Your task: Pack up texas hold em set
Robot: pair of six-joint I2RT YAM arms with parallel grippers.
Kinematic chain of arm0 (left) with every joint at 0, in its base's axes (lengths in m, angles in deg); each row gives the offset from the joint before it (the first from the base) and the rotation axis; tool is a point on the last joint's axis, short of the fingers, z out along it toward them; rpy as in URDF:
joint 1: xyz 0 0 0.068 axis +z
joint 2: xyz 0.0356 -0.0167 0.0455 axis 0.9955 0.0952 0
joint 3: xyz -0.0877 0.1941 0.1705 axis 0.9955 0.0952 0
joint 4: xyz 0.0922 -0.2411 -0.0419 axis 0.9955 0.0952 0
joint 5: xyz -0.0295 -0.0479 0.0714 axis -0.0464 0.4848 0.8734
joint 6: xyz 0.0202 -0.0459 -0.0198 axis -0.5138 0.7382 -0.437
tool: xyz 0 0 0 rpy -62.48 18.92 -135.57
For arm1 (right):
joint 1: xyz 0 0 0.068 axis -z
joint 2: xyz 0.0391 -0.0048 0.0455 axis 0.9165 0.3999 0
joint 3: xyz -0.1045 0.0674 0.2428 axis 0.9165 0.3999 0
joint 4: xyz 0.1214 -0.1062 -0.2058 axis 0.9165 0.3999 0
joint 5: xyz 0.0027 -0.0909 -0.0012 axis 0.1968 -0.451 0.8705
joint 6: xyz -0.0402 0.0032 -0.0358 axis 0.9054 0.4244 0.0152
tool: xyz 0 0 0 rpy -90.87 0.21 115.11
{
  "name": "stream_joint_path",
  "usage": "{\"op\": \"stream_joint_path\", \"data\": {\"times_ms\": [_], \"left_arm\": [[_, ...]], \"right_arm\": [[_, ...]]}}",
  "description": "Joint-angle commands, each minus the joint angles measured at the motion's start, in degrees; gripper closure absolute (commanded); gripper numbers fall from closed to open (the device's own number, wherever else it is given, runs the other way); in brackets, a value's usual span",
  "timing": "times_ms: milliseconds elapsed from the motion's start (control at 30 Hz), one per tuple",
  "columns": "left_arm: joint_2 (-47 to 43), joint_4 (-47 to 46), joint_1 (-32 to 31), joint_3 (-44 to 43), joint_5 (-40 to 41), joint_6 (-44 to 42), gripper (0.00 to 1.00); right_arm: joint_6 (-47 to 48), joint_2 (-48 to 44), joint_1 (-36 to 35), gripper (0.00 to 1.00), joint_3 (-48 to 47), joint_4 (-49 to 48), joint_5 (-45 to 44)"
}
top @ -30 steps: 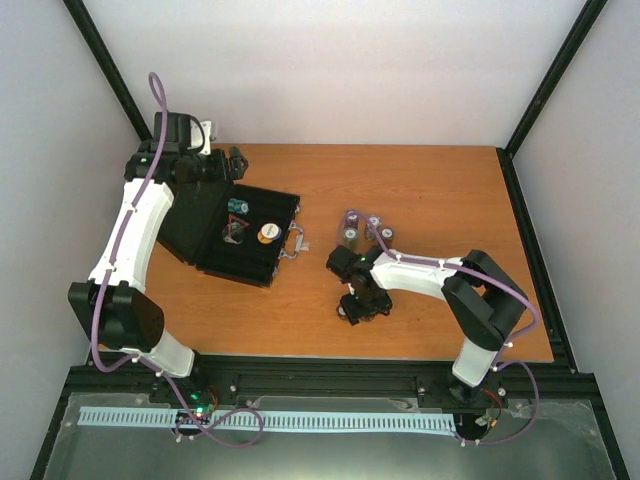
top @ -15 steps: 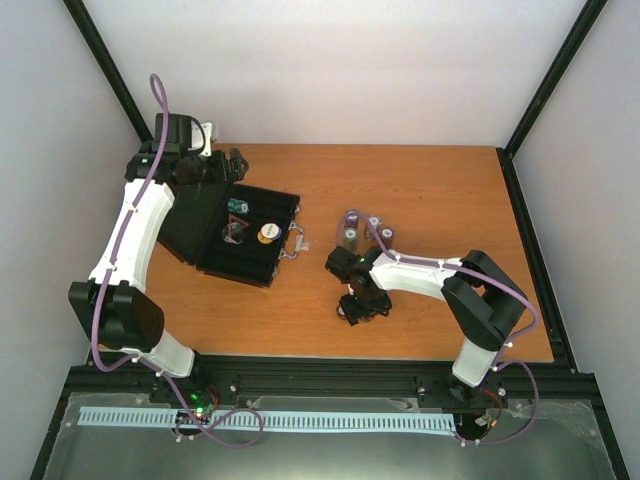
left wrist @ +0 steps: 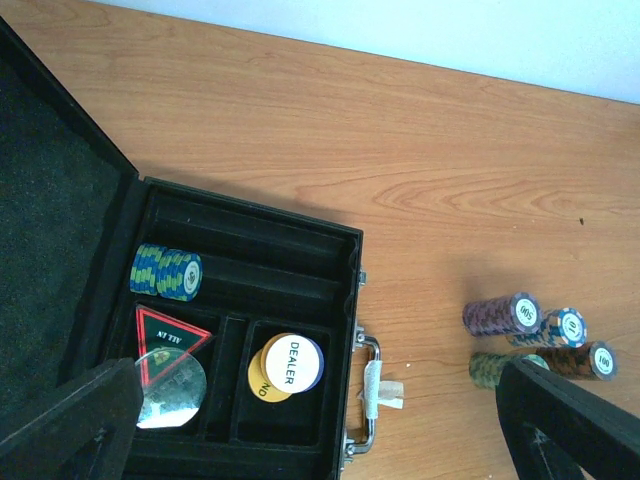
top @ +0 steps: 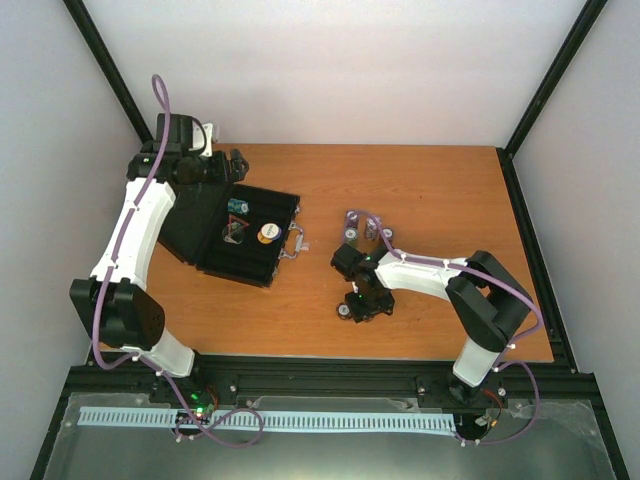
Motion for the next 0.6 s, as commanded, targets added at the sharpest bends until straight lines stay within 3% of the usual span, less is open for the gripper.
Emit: {"op": "stream_joint_path", "data": {"times_ms": [0, 333, 467, 567], "left_arm": [[0.68, -0.04, 0.04, -1.10, -0.09, -0.67, 0.00], [0.72, 0.39, 0.04, -0.70, 0.17, -0.97, 0.00], [0.83, 0.34, 0.05, -0.79, 0.19, -1.04, 0.00], [0.94, 0.39, 0.03, -0.88, 0.19, -1.06, 0.00]], "right_arm": [[0.33, 4.27, 0.75, 0.48, 4.21, -2.16, -0.59], [0.47, 4.87, 0.76, 0.57, 4.99, -2.48, -0.01], [0.72, 5.42, 0.75, 0.78, 4.75, -2.27, -0.15], [0.87, 5.50, 0.75, 0.89, 4.10, -1.85, -1.04]]}}
